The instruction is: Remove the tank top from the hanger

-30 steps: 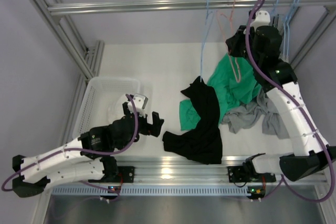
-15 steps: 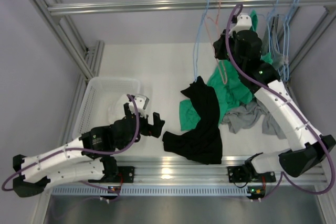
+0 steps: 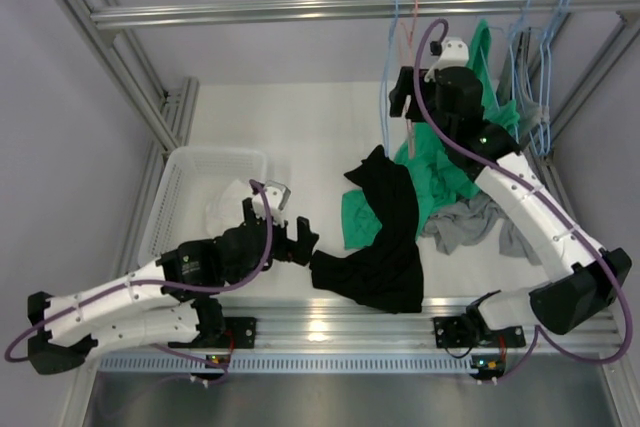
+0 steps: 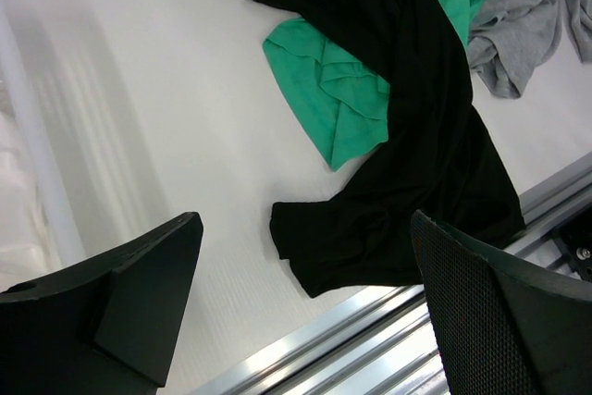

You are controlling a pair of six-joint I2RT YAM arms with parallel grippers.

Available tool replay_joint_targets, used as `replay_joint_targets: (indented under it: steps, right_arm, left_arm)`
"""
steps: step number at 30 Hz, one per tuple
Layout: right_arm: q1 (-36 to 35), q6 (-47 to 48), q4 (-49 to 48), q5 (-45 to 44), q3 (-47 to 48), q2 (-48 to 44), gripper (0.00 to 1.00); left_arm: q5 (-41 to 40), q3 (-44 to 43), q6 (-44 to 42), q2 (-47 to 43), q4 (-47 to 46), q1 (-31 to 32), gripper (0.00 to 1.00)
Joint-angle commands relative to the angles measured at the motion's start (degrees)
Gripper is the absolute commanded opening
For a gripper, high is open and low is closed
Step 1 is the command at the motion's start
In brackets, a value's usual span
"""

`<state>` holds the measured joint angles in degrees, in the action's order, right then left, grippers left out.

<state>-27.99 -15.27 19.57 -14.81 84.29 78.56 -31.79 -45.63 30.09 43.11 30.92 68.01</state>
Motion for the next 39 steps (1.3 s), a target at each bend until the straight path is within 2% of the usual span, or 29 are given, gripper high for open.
replay_joint_targets:
  steps: [1,7,8,9,12,17,22,26,28,30,33,34,35,38,39]
  right_arm:
    - [-0.84,0.32,-1.64,-0.48,-1.32,-5.95,0.75]
    - [-0.75,0.94,-0.68,-2.58,-10.27,-21.06,0.84]
    - [-0.75,1.11,0.37,-3.20,-12.64,-25.43,0.89]
    - [-0.75,1.38,1.42,-3.99,-13.44,-27.65,0.99]
    - [-0.75,1.64,5.80,-6.28,-15.56,-35.83,1.00]
    - [-0.75,1.99,10.66,-5.85,-16.44,-46.37,1.00]
    - [-0.67,2.96,14.26,-2.34,-14.95,-49.73,1.00]
    - [-0.75,3.58,15.49,-0.05,-15.30,-50.79,0.99]
    - [-0.67,3.84,15.50,0.39,-16.08,-51.14,1.00]
    - [-0.75,4.19,15.50,0.31,-16.44,-51.14,0.99]
    - [-0.75,4.54,15.50,0.31,-16.70,-50.88,0.99]
    - [-0.67,4.63,15.50,0.22,-16.79,-50.88,0.99]
    - [-0.66,4.55,15.41,0.22,-16.88,-50.88,0.99]
    - [-0.75,4.72,15.41,0.13,-16.88,-50.79,0.99]
    - [-0.67,4.81,15.41,0.04,-16.97,-50.70,0.99]
  left_arm:
    - [5.32,-1.39,-1.69,3.81,-4.89,-0.07,0.99]
    - [17.98,-1.74,-5.92,15.67,-22.02,-0.07,0.99]
    - [19.12,-2.27,-6.18,20.12,-23.87,0.02,0.99]
    - [20.09,-2.97,-6.35,22.60,-26.84,0.02,0.99]
    - [18.97,-7.36,-6.53,32.27,-29.94,0.11,0.99]
    - [11.58,-17.98,-4.69,48.77,-30.22,0.02,0.99]
    - [11.14,-25.20,-5.39,60.67,-30.21,-0.07,0.97]
    - [9.82,-27.93,-5.65,68.05,-31.87,-0.07,0.85]
    - [9.29,-28.90,-5.83,69.64,-31.88,-0.07,0.72]
    - [8.94,-28.73,-5.48,70.79,-31.97,-0.07,0.70]
    - [8.85,-28.12,-5.21,70.62,-31.97,-0.07,0.46]
    - [8.94,-27.68,-5.30,70.36,-32.06,-0.07,0.25]
    - [8.94,-27.50,-5.47,69.66,-32.06,-0.07,0.17]
    - [8.76,-25.75,-5.39,65.98,-32.06,0.19,0.00]
    - [8.50,-25.39,-5.82,64.83,-31.97,0.46,0.00]
